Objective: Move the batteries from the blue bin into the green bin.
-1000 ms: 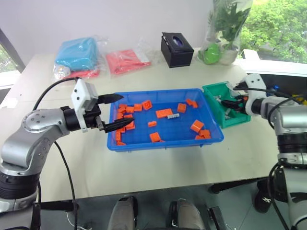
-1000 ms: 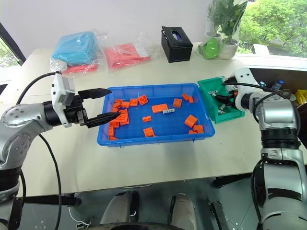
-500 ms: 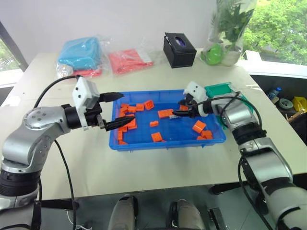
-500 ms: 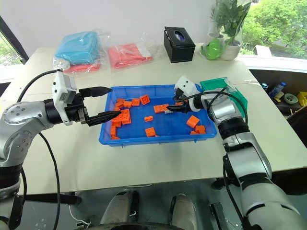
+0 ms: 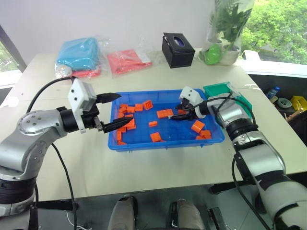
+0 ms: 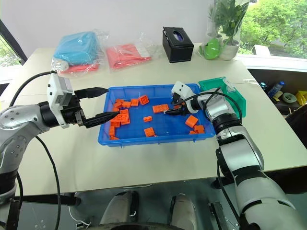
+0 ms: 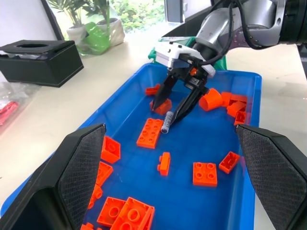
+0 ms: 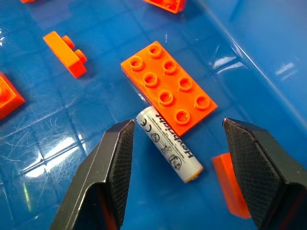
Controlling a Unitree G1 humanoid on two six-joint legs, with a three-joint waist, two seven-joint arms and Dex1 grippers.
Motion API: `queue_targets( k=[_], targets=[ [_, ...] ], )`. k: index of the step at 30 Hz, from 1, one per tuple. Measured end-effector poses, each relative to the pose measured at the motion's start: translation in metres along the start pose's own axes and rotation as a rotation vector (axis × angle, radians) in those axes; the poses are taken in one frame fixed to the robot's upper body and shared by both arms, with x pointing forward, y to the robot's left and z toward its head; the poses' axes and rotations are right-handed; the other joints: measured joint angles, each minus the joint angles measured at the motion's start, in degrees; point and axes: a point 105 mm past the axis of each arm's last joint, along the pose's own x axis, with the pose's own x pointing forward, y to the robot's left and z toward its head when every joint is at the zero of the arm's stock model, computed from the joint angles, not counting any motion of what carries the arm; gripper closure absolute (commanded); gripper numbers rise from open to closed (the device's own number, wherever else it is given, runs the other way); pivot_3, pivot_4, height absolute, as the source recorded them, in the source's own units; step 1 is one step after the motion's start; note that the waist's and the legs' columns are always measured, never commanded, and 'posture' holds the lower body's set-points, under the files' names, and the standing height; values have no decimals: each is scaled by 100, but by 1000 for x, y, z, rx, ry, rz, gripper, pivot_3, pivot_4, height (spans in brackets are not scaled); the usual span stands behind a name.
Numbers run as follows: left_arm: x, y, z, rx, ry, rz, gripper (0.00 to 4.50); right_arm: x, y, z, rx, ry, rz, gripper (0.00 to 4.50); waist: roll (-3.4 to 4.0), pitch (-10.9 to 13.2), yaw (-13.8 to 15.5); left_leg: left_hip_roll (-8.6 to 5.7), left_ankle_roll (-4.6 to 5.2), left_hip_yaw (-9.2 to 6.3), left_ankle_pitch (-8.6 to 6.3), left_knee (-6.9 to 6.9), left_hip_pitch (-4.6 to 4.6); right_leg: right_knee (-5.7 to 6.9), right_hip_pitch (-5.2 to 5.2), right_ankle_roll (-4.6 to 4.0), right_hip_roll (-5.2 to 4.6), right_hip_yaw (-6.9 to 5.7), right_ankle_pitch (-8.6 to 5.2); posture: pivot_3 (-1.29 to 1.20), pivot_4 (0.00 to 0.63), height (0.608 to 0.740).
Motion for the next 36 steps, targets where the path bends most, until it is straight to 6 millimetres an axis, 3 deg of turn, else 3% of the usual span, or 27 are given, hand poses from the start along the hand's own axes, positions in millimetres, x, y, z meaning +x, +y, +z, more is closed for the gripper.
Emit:
queue_targets(
  k=[10, 17, 20, 24, 25, 31, 33, 36],
  targets=[
    [0, 3, 4, 12, -2, 0, 0, 1, 11, -19, -36, 63, 49, 1533, -6, -6, 29, -1, -1, 0, -1, 2, 5, 0, 6, -1, -1, 0, -1, 0, 150, 651],
    [1, 8, 6, 16, -10, 5, 0, -4, 5, -22, -32, 96, 18, 1533, -7, -7, 11, 0, -1, 1, 0, 0, 8, 1, 7, 0, 0, 1, 0, 0, 150, 651],
    [2, 8, 7, 19, -12, 6, 0, -2, 0, -20, -20, 97, -16, 2292, -7, -8, 10, 0, -1, 1, 0, 1, 8, 2, 6, -1, 0, 1, 0, 0, 150, 651],
    [2, 8, 7, 19, -11, 3, 0, -1, -1, -20, 7, 84, -22, 4316, -7, -7, 17, 0, -1, 0, 0, 2, 7, 2, 7, 0, -1, 1, 0, 0, 150, 651],
    [2, 8, 6, 18, -10, 2, 0, -1, 0, -20, 16, 78, -19, 4478, -7, -7, 19, 0, 0, 0, 0, 2, 8, 2, 7, 0, 0, 1, 0, 0, 150, 651],
    [1, 7, 3, 14, -4, -6, 0, -15, 1, -19, 161, -12, -66, 4478, 1, -2, 33, -1, 0, 0, 0, 2, 4, 2, 4, 0, -1, 1, 0, 0, 150, 651],
    [1, 7, 3, 19, -5, -2, 0, -32, -11, -17, 195, -54, -165, 4478, 3, -1, 49, -2, -1, 0, 0, 3, 1, 0, 5, 0, -3, 1, 0, 0, 150, 651],
    [2, 7, 0, 10, -8, 0, 0, -79, -43, -16, 256, -107, -416, 4478, 3, -1, 59, -4, -1, 0, -1, 5, -1, -3, 5, -1, -6, 1, 0, 0, 150, 651]
  ],
)
